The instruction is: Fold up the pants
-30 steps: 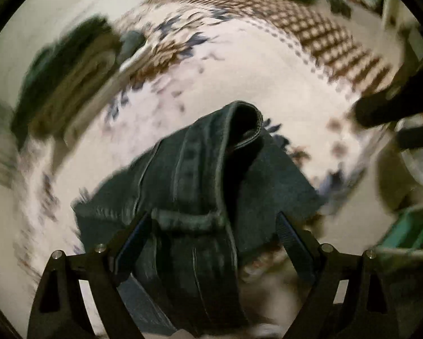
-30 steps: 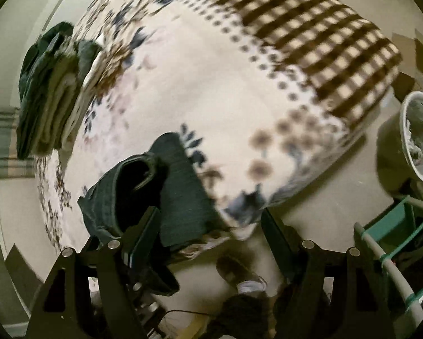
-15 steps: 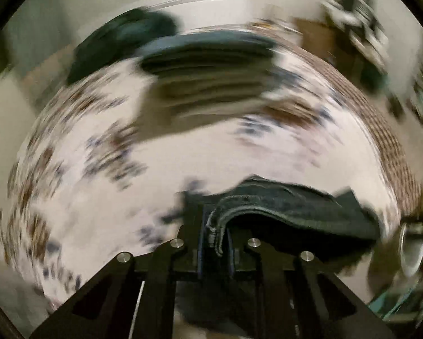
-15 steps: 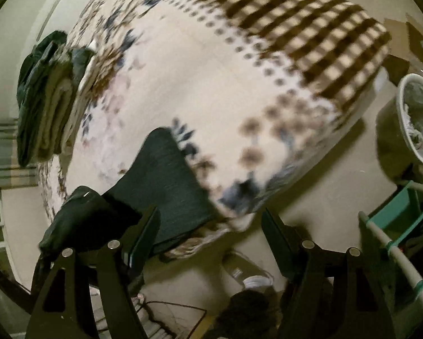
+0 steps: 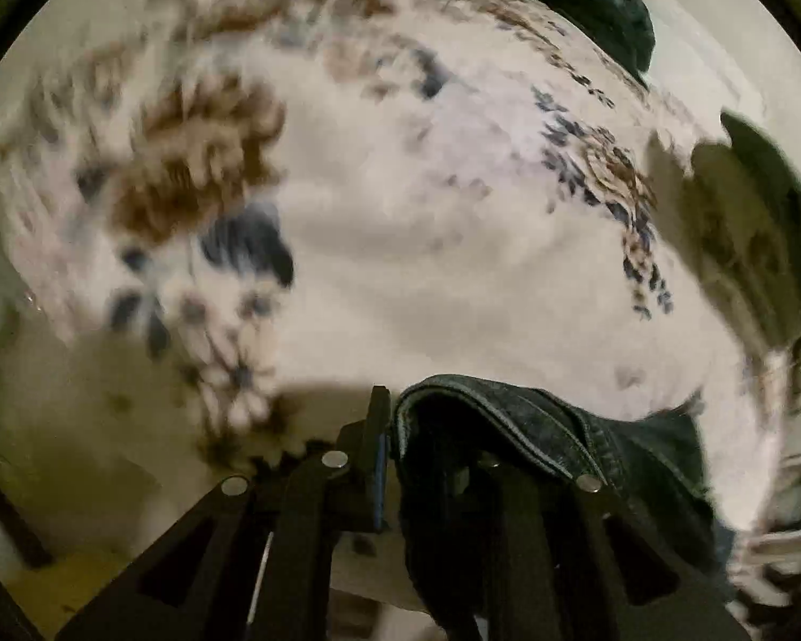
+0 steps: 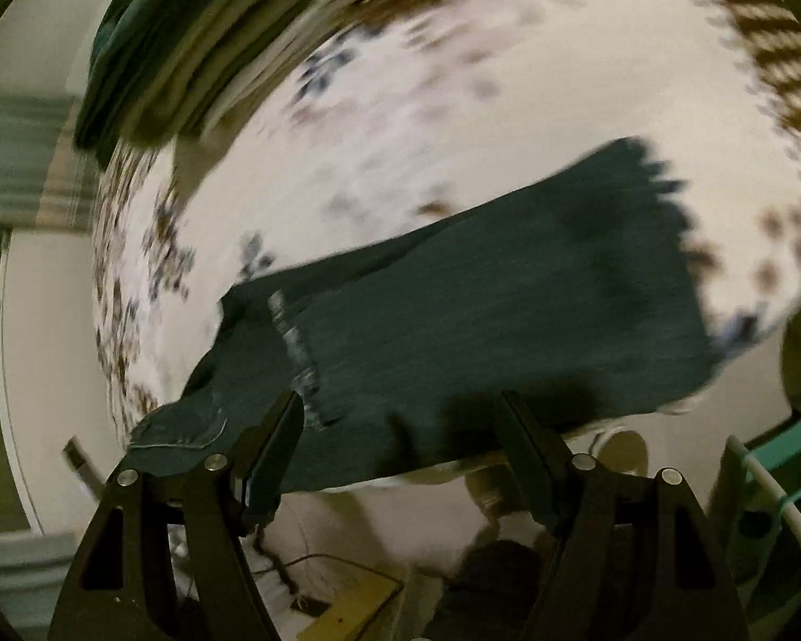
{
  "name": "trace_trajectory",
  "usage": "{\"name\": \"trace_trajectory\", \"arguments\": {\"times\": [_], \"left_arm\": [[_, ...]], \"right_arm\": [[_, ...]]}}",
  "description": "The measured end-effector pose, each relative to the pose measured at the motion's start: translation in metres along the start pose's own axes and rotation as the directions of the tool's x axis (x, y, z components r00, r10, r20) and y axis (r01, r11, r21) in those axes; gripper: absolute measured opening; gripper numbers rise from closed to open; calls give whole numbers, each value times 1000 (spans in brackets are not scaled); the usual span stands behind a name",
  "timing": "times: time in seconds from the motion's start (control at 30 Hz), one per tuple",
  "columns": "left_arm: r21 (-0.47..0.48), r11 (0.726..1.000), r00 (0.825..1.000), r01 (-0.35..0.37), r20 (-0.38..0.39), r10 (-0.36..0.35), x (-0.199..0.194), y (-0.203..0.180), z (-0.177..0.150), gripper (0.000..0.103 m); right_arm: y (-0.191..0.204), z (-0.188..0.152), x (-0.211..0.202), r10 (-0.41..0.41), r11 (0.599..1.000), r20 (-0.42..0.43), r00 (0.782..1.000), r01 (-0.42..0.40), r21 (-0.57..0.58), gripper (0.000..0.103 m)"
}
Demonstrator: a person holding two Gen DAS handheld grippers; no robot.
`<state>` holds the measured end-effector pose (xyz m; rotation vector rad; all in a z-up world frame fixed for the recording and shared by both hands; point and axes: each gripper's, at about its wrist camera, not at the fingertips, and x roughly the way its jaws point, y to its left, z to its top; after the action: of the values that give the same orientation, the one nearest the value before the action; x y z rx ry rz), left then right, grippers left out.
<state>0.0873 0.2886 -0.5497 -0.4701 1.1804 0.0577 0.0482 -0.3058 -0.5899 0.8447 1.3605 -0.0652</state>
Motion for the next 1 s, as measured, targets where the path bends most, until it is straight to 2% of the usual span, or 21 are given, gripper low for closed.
{"name": "trace_trajectory", "arguments": {"times": [0.1, 0.17, 0.23, 0.3, 0.33, 0.37, 0.47, 0.57, 0.6, 0.63, 0.67, 0.77, 0.83, 0.93, 1.0], "left_arm": [[-73, 987, 989, 143, -26, -146, -6, 14, -6, 15], [-124, 971, 977, 206, -36, -212, -17, 21, -12, 24], [-185, 955, 969, 232, -40, -244, -29, 33, -15, 30], [-254, 930, 961, 265, -8, -276, -43, 51, -27, 41], [-281, 921, 960, 270, 5, -280, -51, 59, -35, 54], [-312, 909, 958, 277, 17, -287, -57, 66, -44, 62], [-394, 869, 946, 300, 5, -325, -63, 72, -75, 64], [-471, 819, 922, 328, -31, -387, -49, 60, -101, 64], [-499, 794, 907, 347, -36, -419, -39, 52, -109, 64], [-509, 789, 904, 344, -47, -425, -32, 46, -111, 64], [-509, 790, 901, 341, -63, -429, -22, 35, -112, 65], [-476, 823, 910, 311, -99, -401, -12, 15, -110, 65], [-423, 870, 931, 254, -136, -338, -7, 7, -105, 64], [-367, 902, 943, 226, -149, -297, -11, 7, -105, 63], [-309, 925, 949, 222, -151, -278, -14, 6, -105, 44]], "right_arm": [[34, -7, 23, -2, 999, -43, 999, -1, -53, 76], [53, -11, 38, 4, 996, -77, 997, -11, -85, 76], [72, -19, 55, -1, 993, -116, 993, -13, -115, 76], [86, -25, 67, 1, 991, -144, 990, -20, -134, 76], [93, -28, 72, 5, 990, -154, 988, -27, -140, 76], [100, -32, 77, 8, 989, -163, 987, -32, -147, 76], [115, -39, 91, 5, 986, -187, 982, -35, -162, 76], [123, -44, 100, -6, 985, -204, 979, -29, -169, 76], [124, -44, 102, -8, 985, -208, 978, -28, -171, 76], [126, -44, 104, -11, 985, -210, 978, -26, -173, 76], [128, -45, 106, -15, 985, -213, 977, -23, -174, 76], [130, -44, 110, -20, 986, -219, 975, -17, -165, 76], [130, -43, 111, -19, 987, -223, 975, -18, -162, 76], [132, -41, 112, -24, 985, -221, 975, -14, -169, 76], [132, -39, 112, -22, 986, -222, 975, -16, -168, 76]]}}
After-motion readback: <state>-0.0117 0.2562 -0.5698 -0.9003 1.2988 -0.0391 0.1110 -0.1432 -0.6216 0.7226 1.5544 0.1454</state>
